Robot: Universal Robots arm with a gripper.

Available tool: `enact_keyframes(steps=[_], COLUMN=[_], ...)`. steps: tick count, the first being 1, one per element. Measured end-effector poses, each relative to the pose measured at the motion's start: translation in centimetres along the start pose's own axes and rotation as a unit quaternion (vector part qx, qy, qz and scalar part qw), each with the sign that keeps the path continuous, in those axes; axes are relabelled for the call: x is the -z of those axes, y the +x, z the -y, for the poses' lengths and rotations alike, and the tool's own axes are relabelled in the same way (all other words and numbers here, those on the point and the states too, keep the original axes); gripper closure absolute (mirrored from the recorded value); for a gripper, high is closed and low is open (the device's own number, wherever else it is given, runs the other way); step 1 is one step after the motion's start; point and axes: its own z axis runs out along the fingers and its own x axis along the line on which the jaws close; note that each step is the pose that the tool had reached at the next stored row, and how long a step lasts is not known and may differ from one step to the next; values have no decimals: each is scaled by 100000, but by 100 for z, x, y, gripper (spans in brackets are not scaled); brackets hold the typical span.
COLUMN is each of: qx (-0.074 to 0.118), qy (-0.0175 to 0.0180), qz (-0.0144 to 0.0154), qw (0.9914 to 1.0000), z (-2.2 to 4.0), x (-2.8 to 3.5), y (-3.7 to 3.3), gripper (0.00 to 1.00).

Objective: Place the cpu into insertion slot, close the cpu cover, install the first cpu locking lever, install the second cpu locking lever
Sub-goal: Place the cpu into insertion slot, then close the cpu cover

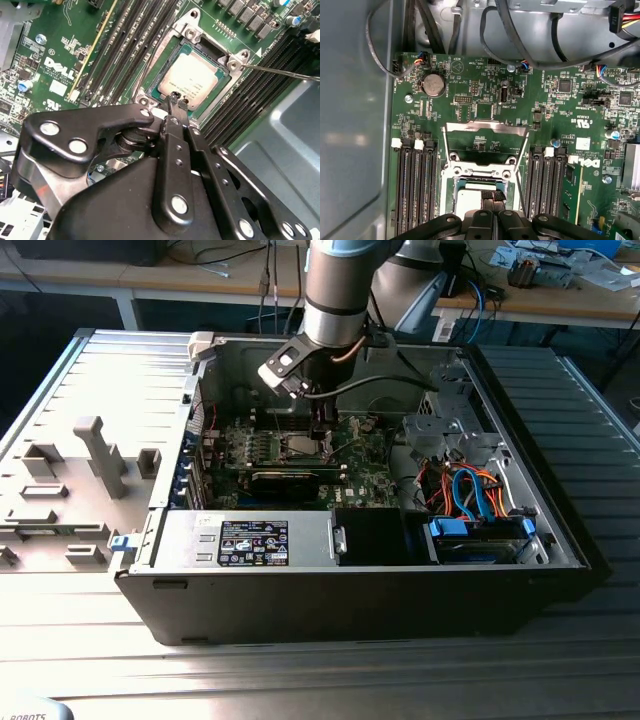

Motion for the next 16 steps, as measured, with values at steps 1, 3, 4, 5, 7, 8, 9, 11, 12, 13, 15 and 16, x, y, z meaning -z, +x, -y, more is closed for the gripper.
enact_keyframes(steps=[1,3,4,5,7,8,9,11,12,13,15,16], qx=[0,-1,-4,-1,-4,-4,-3,-1,-4,-7,-3,-5], qy=[-65,-240,-299,-381,-576,-639,-700,-864,-862,-858,-861,-871], qz=[0,18,19,27,41,44,50,62,91,103,100,88], qw=[100000,100000,100000,99999,99998,99998,99998,99996,99996,99996,99996,99996], z=[0,0,1,1,1,1,1,1,1,-6,-16,-26], x=[0,0,0,0,0,0,0,0,1,1,5,9], y=[0,0,0,0,0,0,0,0,0,-1,-1,-1], gripper=[89,89,89,89,89,89,89,89,89,89,89,89])
